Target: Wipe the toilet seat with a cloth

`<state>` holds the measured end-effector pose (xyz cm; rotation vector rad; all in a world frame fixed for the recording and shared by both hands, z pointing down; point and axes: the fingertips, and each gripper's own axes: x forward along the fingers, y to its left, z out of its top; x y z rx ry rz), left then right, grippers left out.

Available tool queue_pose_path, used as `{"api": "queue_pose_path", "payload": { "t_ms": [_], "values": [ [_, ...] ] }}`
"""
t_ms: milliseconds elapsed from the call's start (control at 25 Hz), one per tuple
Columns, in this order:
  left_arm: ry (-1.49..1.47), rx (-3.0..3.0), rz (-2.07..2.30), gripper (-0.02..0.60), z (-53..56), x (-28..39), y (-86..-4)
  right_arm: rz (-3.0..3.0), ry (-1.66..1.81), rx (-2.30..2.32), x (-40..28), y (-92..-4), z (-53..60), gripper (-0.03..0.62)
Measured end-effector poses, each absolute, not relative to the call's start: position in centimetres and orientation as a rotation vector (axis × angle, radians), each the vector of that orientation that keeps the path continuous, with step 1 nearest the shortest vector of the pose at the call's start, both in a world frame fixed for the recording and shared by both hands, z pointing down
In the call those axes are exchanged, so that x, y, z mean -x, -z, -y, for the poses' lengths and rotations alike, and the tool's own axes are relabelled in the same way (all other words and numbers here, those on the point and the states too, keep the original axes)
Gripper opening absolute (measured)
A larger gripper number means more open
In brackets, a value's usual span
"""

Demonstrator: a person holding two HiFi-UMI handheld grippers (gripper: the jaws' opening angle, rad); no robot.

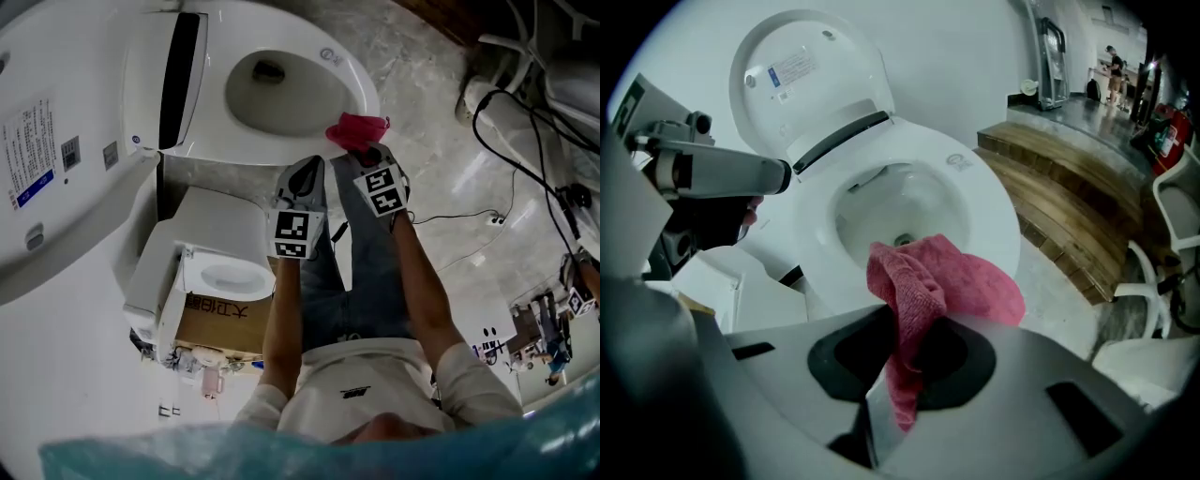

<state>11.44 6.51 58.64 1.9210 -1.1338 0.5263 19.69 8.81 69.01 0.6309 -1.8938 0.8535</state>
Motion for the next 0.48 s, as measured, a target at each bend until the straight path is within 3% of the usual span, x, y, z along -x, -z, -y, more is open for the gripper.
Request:
{"api": "queue_pose_path", "payload": {
  "t_ms": [480],
  "values": [
    [-0.538, -1.940, 1.105, 0.009, -4.7, -13.3, -58.7, 1.885, -0.874, -0.714, -21.7, -69.1, -6.1, 0.049]
  ]
}}
